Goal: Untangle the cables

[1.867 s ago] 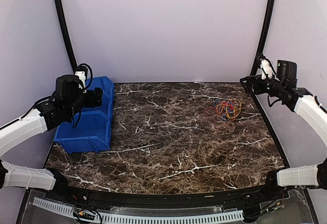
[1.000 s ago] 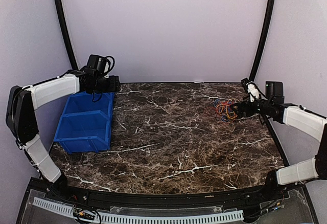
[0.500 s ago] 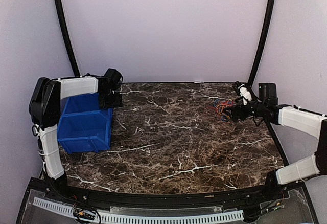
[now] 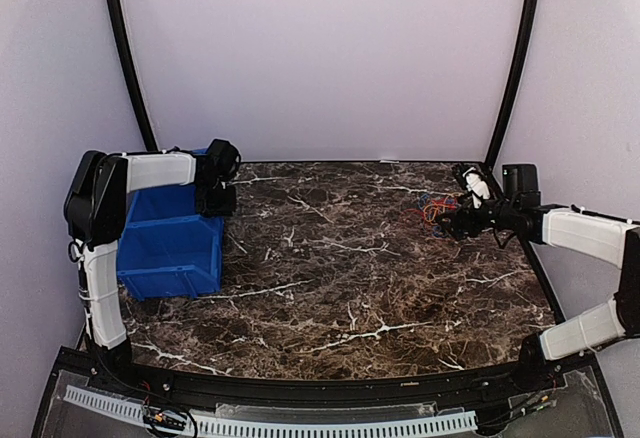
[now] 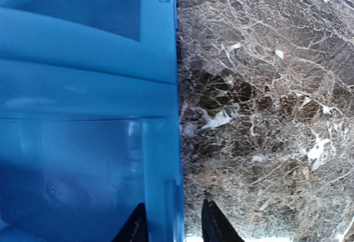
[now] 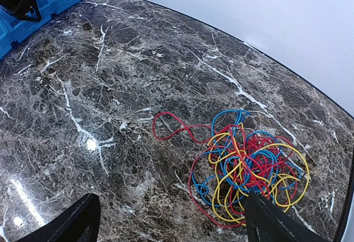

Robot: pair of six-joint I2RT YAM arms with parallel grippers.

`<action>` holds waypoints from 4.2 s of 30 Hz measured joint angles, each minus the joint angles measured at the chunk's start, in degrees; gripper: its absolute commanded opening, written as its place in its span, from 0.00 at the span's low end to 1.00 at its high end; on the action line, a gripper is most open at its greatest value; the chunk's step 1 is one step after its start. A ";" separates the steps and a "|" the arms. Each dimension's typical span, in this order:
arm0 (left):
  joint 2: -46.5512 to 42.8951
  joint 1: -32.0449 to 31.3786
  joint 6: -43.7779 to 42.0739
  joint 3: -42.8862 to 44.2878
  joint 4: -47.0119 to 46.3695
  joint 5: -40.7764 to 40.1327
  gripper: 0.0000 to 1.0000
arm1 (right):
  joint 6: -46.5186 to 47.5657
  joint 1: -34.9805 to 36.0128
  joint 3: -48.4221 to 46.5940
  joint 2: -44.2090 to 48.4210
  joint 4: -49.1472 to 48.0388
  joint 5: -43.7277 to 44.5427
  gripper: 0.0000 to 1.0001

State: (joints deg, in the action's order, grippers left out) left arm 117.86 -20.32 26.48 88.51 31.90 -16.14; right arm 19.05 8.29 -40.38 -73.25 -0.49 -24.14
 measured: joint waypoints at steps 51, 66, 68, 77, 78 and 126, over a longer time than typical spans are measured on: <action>-3.93 -21.55 -43.21 -4.94 -15.76 11.67 0.63 | -2.29 -6.27 -27.06 -22.67 11.69 10.56 0.99; -30.53 -32.98 -18.05 -26.25 -25.90 7.37 0.67 | -0.72 -6.56 -39.91 -42.36 24.37 -4.15 0.88; -32.09 -32.76 -15.52 -30.14 -27.50 6.84 0.67 | 1.57 -5.60 -39.60 -42.36 26.29 -6.19 0.86; -39.78 -32.76 -9.84 -41.97 -36.06 4.50 0.64 | 7.87 10.73 -26.23 -35.32 31.87 -12.52 0.83; -40.06 -32.76 -9.51 -42.40 -36.92 4.44 0.64 | 7.87 13.42 -25.14 -34.16 32.54 -13.14 0.83; -9.51 -38.29 -42.69 -26.49 -47.28 35.26 0.24 | 15.21 20.98 -10.16 -4.96 32.28 -18.58 0.58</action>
State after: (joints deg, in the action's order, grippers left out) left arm 108.36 -58.61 -16.21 62.02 -15.38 19.11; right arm 34.26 29.28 -50.54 -78.22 31.79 -42.72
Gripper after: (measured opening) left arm 0.282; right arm 0.581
